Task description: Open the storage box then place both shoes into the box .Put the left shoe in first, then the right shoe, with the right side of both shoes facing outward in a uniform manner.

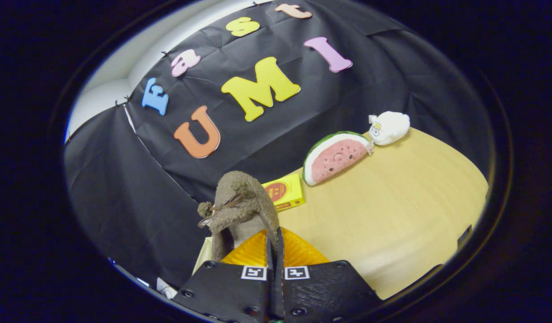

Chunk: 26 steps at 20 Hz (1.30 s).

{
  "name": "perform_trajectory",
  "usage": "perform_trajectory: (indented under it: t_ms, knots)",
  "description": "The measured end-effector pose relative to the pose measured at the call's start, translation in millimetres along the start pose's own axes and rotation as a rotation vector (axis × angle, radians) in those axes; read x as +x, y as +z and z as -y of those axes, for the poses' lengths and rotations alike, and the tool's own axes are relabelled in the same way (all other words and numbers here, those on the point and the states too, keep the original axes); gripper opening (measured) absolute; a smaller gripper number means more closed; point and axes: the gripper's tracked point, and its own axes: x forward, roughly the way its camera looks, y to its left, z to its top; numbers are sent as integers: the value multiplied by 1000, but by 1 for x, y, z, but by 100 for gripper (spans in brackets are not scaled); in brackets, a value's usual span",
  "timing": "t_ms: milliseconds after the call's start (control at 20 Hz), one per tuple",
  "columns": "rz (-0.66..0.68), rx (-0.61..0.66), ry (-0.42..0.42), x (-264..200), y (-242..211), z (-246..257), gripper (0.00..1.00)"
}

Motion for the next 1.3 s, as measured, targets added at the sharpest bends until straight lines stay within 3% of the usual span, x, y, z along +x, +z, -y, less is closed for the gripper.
perform_trajectory:
  t_ms: [500,700,1300]
  knots:
    - [12,-6,-55,32,-77,-99,0]
    - [11,-3,-62,44,-112,-109,0]
    - [47,-4,-111,67,-158,-87,0]
